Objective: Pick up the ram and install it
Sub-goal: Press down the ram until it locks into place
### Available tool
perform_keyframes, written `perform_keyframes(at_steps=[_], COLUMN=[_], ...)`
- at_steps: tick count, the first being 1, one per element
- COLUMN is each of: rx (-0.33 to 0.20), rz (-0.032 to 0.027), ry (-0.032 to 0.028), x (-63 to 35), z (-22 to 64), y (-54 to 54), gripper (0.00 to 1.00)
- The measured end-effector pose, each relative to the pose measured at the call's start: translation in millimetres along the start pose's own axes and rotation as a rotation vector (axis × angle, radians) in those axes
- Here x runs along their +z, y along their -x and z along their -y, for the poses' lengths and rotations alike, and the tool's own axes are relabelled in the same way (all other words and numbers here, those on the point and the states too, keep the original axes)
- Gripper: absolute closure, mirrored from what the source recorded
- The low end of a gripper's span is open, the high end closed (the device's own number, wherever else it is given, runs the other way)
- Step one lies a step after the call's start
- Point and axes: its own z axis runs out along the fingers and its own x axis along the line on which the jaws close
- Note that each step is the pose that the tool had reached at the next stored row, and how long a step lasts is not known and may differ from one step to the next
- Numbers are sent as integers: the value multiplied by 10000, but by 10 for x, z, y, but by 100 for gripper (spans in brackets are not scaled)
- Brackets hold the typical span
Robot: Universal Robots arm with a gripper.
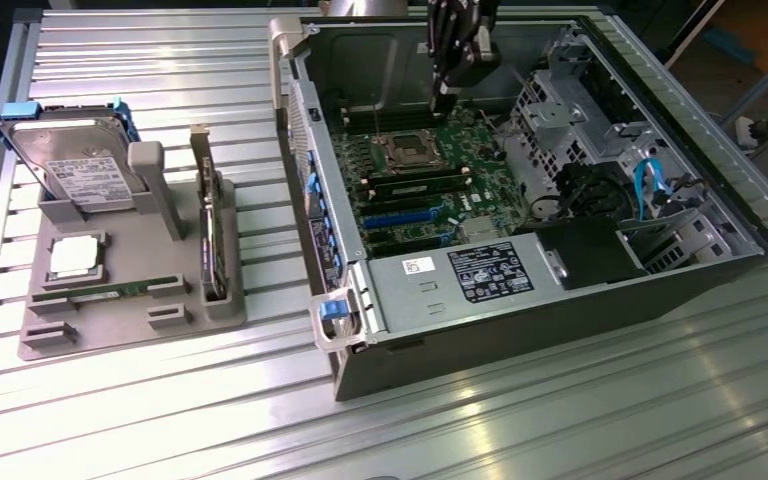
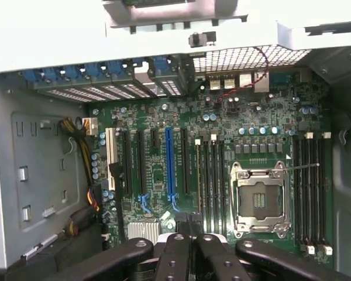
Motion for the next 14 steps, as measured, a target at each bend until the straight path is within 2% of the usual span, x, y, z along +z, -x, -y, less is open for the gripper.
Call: perform_keyframes(at_steps=[6,7,9,10,11,13,14], rx=[913,968,1035,1067,1099,1122,1121], rz=[0,11,69,126,223,530,733], ry=[121,130,145,157,175,210,231], x=[4,5,6,5,5,5,5], z=[-1,0,-2,-2,-3,-5,-6], y=[0,0,-1,-1,-1,-1,-1], gripper=[89,89,89,89,89,89,89])
